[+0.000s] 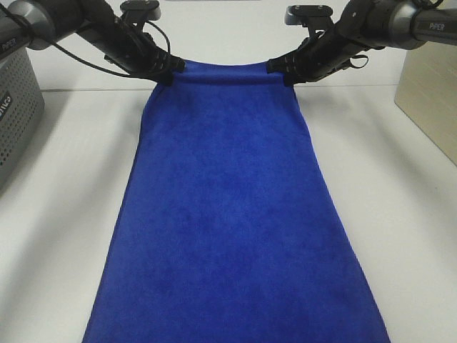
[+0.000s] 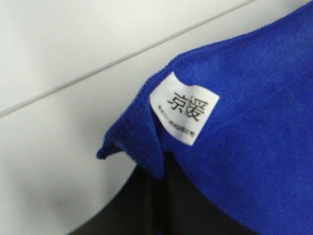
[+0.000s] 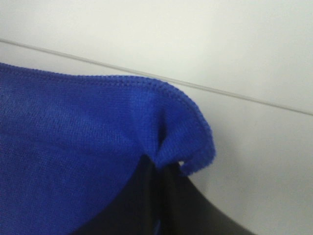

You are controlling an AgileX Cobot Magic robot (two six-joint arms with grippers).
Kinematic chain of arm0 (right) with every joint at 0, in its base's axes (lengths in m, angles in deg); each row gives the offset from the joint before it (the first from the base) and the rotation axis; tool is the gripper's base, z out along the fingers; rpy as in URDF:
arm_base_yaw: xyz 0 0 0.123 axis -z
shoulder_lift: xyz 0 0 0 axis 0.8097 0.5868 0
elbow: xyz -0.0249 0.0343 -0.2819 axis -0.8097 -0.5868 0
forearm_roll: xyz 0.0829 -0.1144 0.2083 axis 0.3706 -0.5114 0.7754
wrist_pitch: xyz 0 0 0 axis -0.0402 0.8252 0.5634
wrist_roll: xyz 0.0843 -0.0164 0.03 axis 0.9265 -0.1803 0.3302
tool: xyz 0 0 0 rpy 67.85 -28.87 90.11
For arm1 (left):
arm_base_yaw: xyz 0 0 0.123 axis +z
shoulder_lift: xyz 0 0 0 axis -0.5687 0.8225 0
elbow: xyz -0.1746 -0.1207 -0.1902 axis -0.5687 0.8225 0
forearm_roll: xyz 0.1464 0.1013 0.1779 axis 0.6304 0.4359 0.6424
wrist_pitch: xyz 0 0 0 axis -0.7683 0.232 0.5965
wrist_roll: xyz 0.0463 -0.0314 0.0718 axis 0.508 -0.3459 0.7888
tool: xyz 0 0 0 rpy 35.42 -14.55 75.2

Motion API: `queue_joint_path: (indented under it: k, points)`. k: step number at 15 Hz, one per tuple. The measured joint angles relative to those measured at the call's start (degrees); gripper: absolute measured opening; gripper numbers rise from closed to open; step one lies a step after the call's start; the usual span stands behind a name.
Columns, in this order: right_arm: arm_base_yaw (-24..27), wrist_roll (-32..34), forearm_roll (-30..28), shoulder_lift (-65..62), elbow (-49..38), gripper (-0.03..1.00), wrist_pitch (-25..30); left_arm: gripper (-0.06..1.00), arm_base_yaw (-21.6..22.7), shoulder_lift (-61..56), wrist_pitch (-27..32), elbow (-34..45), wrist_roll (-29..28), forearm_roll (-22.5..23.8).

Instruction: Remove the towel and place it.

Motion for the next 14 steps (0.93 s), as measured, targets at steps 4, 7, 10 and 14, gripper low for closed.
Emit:
queue_joint_path:
  k: [4,7,10,14]
  points:
    - [0.0,-0.8,0.0,0.0,0.0,0.03,-3.8,0.01,-0.2,0.0,-6.5,0.0,1.4,0.1]
    - [0.0,-1.4,0.0,0.0,0.0,0.03,-5.4,0.01,-0.2,0.0,-8.9,0.0,2.5,0.4]
    - [0.0,-1.5,0.1,0.1,0.0,0.03,-6.4,0.01,-0.2,0.2,-9.2,0.0,4.0,0.5]
    - [0.0,-1.5,0.2,0.5,0.0,0.03,-7.0,0.01,-0.2,1.9,-10.6,0.0,4.2,0.5]
